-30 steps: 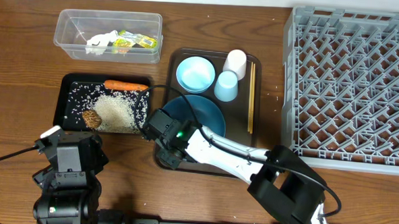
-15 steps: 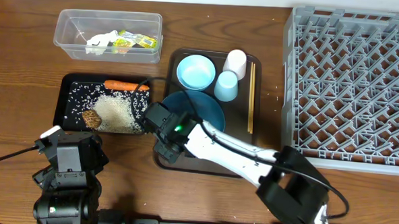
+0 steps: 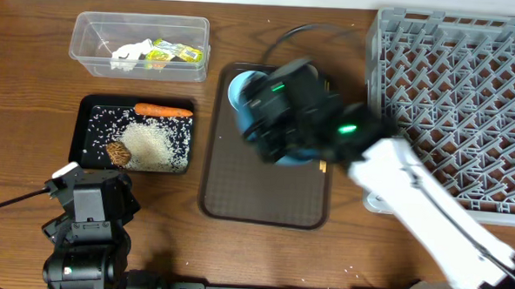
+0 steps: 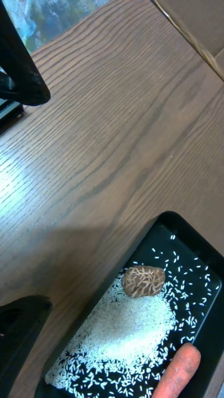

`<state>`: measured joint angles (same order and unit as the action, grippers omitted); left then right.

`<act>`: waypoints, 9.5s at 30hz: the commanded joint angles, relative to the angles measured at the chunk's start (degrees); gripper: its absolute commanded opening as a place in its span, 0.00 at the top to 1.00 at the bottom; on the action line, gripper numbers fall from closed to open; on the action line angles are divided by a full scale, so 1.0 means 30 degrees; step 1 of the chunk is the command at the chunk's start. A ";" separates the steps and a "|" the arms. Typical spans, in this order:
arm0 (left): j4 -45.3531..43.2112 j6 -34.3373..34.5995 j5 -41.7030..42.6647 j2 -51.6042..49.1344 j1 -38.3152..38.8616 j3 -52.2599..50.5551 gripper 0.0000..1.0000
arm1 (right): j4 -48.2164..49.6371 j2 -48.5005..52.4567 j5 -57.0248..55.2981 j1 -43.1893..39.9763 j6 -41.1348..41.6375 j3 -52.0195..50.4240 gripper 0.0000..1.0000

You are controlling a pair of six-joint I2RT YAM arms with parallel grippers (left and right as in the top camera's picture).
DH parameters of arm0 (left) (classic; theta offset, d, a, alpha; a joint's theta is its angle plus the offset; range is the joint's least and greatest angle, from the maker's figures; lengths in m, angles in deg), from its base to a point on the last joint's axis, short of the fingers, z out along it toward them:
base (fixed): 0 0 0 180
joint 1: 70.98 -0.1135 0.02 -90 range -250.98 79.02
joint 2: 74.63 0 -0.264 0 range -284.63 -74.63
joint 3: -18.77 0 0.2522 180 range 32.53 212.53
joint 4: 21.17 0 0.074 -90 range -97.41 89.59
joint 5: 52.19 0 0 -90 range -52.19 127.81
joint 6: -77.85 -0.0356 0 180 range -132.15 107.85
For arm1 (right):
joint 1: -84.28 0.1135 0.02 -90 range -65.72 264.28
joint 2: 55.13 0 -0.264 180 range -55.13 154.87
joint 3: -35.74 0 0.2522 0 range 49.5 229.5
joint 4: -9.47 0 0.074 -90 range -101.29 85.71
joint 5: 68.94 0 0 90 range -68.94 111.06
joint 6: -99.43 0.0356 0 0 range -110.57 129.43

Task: Sort waste into correct bins and load items into the dishwasher rack
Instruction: 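Lift the blue plate and carry it to the grey dish rack, then lower the blue plate into the rack and open the right gripper, then move the right gripper toward the light-blue cup on the brown tray, then close the right gripper on the light-blue cup, then carry the light-blue cup to the rack's right side and release it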

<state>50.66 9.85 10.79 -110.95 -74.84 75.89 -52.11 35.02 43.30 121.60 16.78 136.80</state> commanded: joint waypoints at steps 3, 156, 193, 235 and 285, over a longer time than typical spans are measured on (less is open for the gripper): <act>0.0044 -0.0255 -0.0291 -0.0007 0.0022 -0.0109 0.02 | -0.0743 -0.2127 0.2113 -0.4940 0.0248 0.0364 0.99; 0.0044 -0.0255 -0.0299 -0.0007 0.0022 -0.0109 0.02 | 0.4189 -0.4554 0.2310 -1.7660 0.4422 -0.0641 0.25; 0.0036 -0.0255 -0.0291 -0.0007 0.0022 -0.0109 0.02 | 0.4087 0.6564 -0.9500 -0.2419 0.4779 -0.0801 0.18; 0.0036 -0.0255 -0.0299 -0.0007 0.0022 -0.0109 0.02 | 0.9253 0.7890 -0.9420 -0.2310 0.4809 -0.3424 0.44; 0.0044 -0.0255 -0.0299 -0.0007 0.0022 -0.0109 0.02 | 0.5880 0.0284 -1.0535 -2.4436 0.3541 -0.3424 0.32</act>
<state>50.70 9.85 10.79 -110.95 -74.84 75.89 -34.44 33.51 11.74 48.86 27.06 126.47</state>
